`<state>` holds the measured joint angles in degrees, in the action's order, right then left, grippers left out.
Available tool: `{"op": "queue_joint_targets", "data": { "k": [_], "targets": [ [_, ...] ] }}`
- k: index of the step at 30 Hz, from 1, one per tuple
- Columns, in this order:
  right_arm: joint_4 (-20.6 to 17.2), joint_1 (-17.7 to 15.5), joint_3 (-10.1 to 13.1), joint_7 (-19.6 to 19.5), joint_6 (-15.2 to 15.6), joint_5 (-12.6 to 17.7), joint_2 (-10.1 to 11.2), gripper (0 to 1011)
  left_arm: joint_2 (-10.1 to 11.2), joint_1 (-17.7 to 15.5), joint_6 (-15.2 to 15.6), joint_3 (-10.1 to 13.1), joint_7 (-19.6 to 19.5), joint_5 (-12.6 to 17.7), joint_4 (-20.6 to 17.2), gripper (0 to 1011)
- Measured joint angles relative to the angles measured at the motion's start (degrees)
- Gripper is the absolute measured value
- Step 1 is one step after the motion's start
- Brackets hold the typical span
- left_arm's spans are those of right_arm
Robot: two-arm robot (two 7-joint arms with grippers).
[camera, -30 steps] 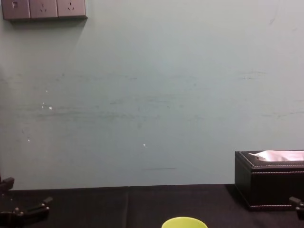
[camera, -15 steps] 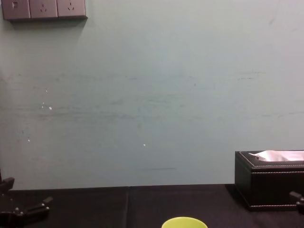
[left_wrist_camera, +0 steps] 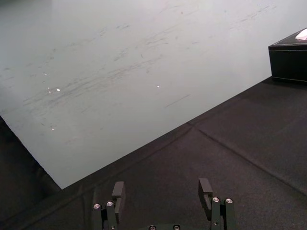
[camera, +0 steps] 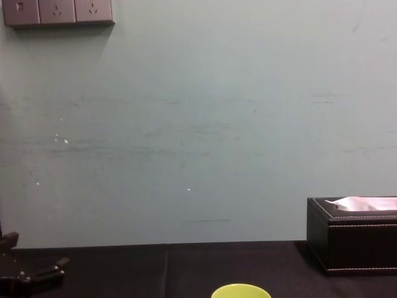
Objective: Stack the three plastic cups sequentially using one hand.
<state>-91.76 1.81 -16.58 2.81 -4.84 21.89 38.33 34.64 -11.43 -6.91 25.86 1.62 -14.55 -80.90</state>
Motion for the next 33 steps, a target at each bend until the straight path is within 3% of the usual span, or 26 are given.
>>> {"op": "queue_joint_targets", "data": {
  "k": [6, 10, 17, 24, 33],
  "targets": [
    [-5.72, -7.52, 5.24, 2.66, 0.59, 5.39, 3.30, 1003, 0.00, 0.00, 0.00, 0.00, 0.00, 0.00, 0.00, 1000],
    [-10.41, -14.91, 9.71, 4.40, 1.59, 9.12, 6.04, 1003, 0.00, 0.00, 0.00, 0.00, 0.00, 0.00, 0.00, 1000],
    [-15.23, -24.13, 14.20, 6.84, 2.26, 11.47, 8.67, 1003, 0.00, 0.00, 0.00, 0.00, 0.01, 0.00, 0.00, 1000],
    [-17.22, -28.83, 14.85, 8.97, 3.10, 11.09, 9.60, 1003, 0.00, 0.00, 0.00, 0.00, 0.00, 0.00, 0.01, 1000],
    [-17.54, -26.66, 10.42, 10.40, 6.18, 7.88, 8.20, 1003, 0.00, 0.00, 0.00, 0.00, 0.00, 0.00, 0.00, 1000]
  ]
}}
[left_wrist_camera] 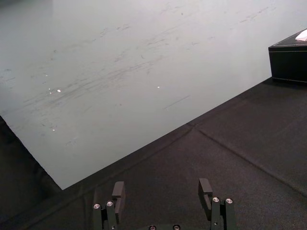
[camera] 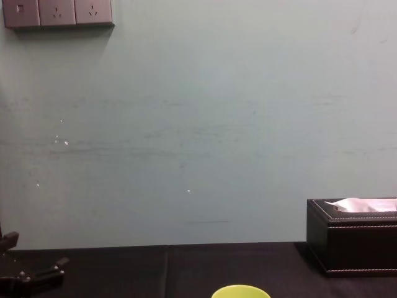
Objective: Stack the three plastic cups sequentially using one hand.
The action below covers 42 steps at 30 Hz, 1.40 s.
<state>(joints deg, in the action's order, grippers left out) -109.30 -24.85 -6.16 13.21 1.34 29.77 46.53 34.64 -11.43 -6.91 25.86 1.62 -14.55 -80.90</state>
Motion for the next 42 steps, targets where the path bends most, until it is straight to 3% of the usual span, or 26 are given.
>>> {"op": "queue_joint_targets", "data": {
  "k": [9, 16, 27, 42],
  "targets": [
    [2.26, 5.49, -4.32, -1.01, 3.06, -3.52, -4.65, 1003, 0.00, 0.00, 0.00, 0.00, 0.00, 0.00, 0.00, 1000],
    [4.15, 8.62, -6.03, -1.96, 4.21, -5.74, -7.96, 1003, 0.00, 0.00, 0.00, 0.00, 0.00, 0.00, 0.00, 1000],
    [6.82, 11.02, -6.44, -1.61, 3.78, -7.37, -11.74, 1003, 0.00, 0.00, 0.00, 0.00, 0.00, 0.00, 0.00, 1000],
    [9.02, 14.05, -6.73, 0.53, 4.41, -9.64, -14.51, 1003, 0.00, 0.00, 0.00, 0.00, 0.00, 0.00, 0.00, 1000]
  ]
}}
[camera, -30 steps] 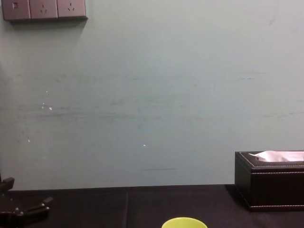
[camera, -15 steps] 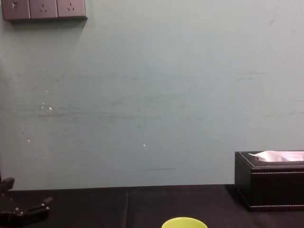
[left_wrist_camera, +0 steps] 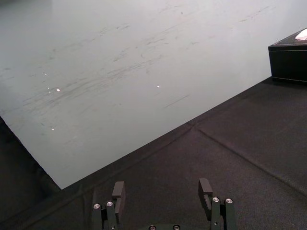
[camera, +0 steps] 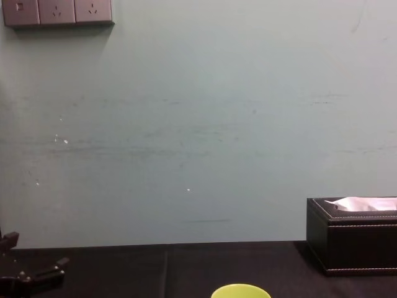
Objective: Stack the three plastic cups sequentially using one hand.
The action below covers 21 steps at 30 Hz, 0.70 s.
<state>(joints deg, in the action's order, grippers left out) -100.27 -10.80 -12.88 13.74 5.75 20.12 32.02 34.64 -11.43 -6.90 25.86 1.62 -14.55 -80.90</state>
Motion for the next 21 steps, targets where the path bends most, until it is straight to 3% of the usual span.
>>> {"op": "queue_joint_targets", "data": {
  "k": [21],
  "targets": [
    [2.19, 2.32, 1.04, 2.90, 1.68, -2.02, -3.44, 1003, 0.00, 0.00, 0.00, 0.00, 0.00, 0.00, 0.00, 1000]
  ]
}}
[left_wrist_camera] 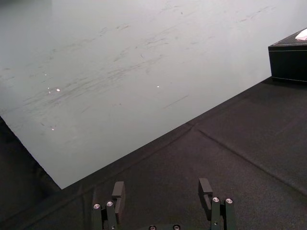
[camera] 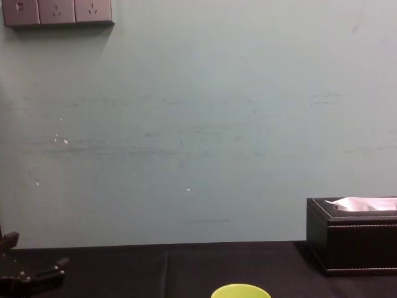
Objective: Stack the three plastic cups sequentially using one hand.
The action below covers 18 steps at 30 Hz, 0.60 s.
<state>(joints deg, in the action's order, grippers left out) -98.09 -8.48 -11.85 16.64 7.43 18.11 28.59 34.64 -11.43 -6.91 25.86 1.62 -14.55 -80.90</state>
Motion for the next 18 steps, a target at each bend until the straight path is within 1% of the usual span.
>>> {"op": "queue_joint_targets", "data": {
  "k": [13, 18],
  "targets": [
    [0.81, 0.55, 0.35, 0.84, 0.57, -0.87, -1.32, 1003, 0.00, 0.00, 0.00, 0.00, 0.00, 0.00, 0.00, 1000],
    [0.96, 0.67, 0.33, 0.90, 0.59, -0.95, -1.47, 1003, 0.00, 0.00, 0.00, 0.00, 0.00, 0.00, 0.00, 1000]
  ]
}}
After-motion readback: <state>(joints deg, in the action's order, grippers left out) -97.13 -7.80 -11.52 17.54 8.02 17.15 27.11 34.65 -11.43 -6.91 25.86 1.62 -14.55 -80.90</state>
